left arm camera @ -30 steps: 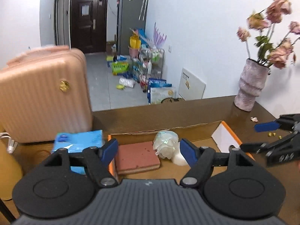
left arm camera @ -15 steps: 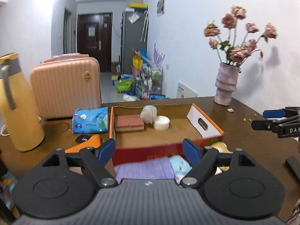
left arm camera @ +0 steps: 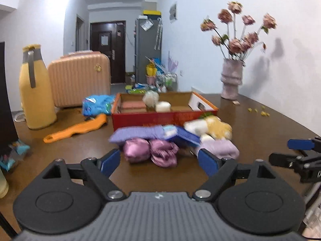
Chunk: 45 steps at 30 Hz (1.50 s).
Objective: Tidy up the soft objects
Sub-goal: 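Move both tools back toward the remaining pile, then close both tools on the white-and-yellow plush toy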
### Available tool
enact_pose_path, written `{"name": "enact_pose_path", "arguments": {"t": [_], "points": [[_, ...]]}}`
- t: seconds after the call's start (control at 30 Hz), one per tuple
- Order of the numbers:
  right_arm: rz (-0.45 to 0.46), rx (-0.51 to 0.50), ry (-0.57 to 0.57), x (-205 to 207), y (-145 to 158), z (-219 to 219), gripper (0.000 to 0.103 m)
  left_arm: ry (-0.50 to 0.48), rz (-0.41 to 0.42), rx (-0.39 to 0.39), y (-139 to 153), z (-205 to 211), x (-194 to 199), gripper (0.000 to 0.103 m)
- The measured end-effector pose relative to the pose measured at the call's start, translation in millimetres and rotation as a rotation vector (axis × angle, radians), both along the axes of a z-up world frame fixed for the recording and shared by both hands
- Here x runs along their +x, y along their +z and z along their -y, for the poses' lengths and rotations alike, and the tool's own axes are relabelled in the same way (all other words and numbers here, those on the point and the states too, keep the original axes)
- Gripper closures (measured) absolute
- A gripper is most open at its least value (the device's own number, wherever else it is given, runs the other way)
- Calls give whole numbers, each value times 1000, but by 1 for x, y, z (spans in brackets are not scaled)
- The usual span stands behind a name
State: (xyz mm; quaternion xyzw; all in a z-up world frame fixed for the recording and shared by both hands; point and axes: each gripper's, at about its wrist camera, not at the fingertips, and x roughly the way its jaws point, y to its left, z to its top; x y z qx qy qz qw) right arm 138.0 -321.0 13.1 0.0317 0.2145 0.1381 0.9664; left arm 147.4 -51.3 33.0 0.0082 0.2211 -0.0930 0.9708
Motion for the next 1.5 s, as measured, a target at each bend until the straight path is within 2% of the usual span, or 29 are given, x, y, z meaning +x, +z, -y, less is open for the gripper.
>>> {"name": "enact_pose_path", "arguments": {"t": [0.03,0.17,0.37,0.53,0.63,0.7,0.87,1.0,1.13,1.23,1.27,1.4,1.5], "points": [[3,-10,6,-7,-3,-1,1,-18,-14,-10,-3,2,-5,17],[32,-57,1,-29,-10,-7,0,-44,-22,-10,-12,7,-15,17],[27,-8,-5,-25,-26,0,0,-58,-53,-14,-20,17,-3,17],[-30,-39,-18,-2,-41,2,0,-115,-55,-40,-17,37,32,20],[-14,-30,-18,13,-40,6,1,-171,-57,-76,-10,58,71,24],[-10,-13,-15,30,-35,11,6,-187,-94,-112,-9,69,109,31],[-13,25,-46,87,-30,22,21,-193,-234,-177,-25,90,209,39],[-56,74,-52,142,-37,26,32,-184,-304,-153,-48,103,255,36],[-95,107,-80,186,-52,27,40,-189,-349,-159,-64,106,274,32],[-134,124,-77,204,-61,26,48,-205,-384,-221,-73,99,284,28],[-150,132,-71,208,-64,26,56,-207,-390,-248,-75,96,286,29],[-161,147,-66,208,-68,26,60,-214,-354,-271,-73,93,282,44],[-136,137,-58,200,-59,27,62,-223,-333,-283,-65,92,274,47]]}}
